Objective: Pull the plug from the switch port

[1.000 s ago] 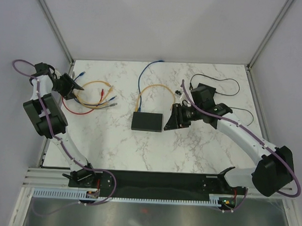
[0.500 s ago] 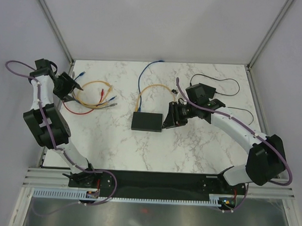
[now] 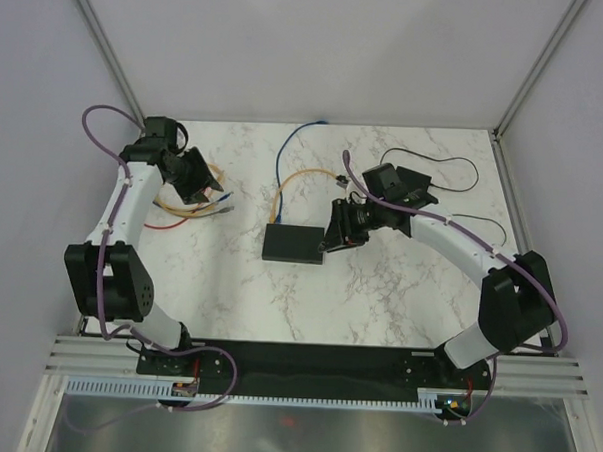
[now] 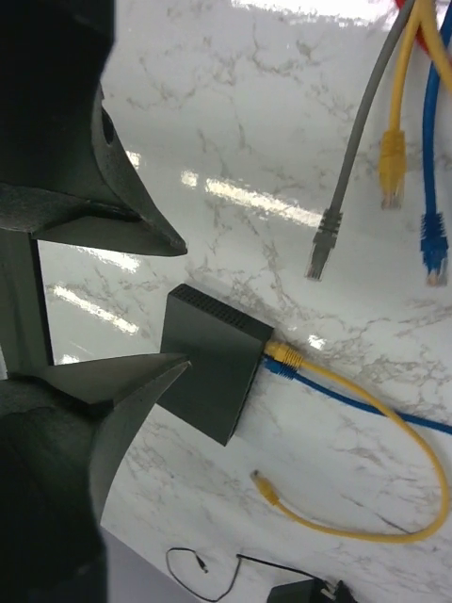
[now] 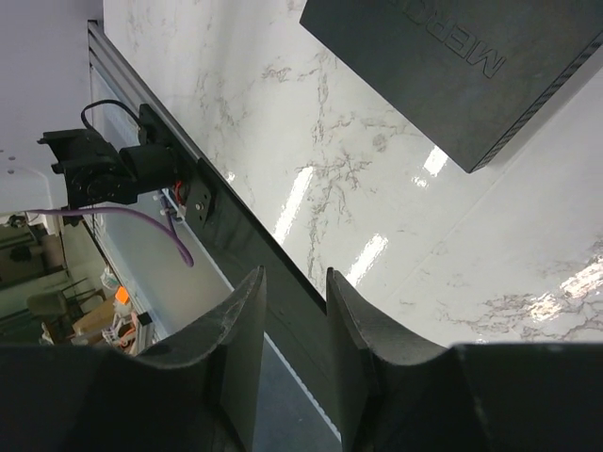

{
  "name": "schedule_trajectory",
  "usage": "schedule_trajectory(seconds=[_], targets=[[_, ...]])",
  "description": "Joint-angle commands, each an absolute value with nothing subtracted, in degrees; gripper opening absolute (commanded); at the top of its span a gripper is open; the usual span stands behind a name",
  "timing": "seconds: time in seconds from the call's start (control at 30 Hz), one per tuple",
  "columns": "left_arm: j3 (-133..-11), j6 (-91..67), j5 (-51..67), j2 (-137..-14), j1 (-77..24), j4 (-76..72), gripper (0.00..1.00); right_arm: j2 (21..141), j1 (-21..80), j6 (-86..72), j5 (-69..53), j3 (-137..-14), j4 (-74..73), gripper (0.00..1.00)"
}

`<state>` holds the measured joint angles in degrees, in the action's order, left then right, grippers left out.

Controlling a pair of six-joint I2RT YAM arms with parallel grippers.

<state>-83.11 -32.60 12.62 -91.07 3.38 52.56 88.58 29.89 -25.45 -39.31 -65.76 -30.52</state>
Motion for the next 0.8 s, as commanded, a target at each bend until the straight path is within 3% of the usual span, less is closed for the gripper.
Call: schedule_trajectory(seconds=[0.0,0.17,0.4,0.6,0.77], targets=[[-78.8,-34.0,18.7,-88.8,0.8,44.7,0.52,89.9,29.9,-26.3,-37.9,-68.6,-29.4,0.40],[-75.7,-33.2,25.9,-91.7,-6.5,40.7,0.44,94.7,29.9,-30.3,-36.9,-72.2,-26.5,0.38],[-68.9,-35.2,29.3,-94.3,-11.4,35.7,0.43,108.6,29.9,-36.7,-39.8,-83.7,-18.9,0.34],[-67.4,-36.6,29.5,-99.5,-12.9,34.8,0.42,124.6,29.8,-39.1,-43.6,-98.4,-18.1,0.35],[-66.9,-37.3,28.7,-102.4,-13.4,34.8,0.42,130.2,29.8,-35.7,-45.7,-101.2,-18.3,0.41]])
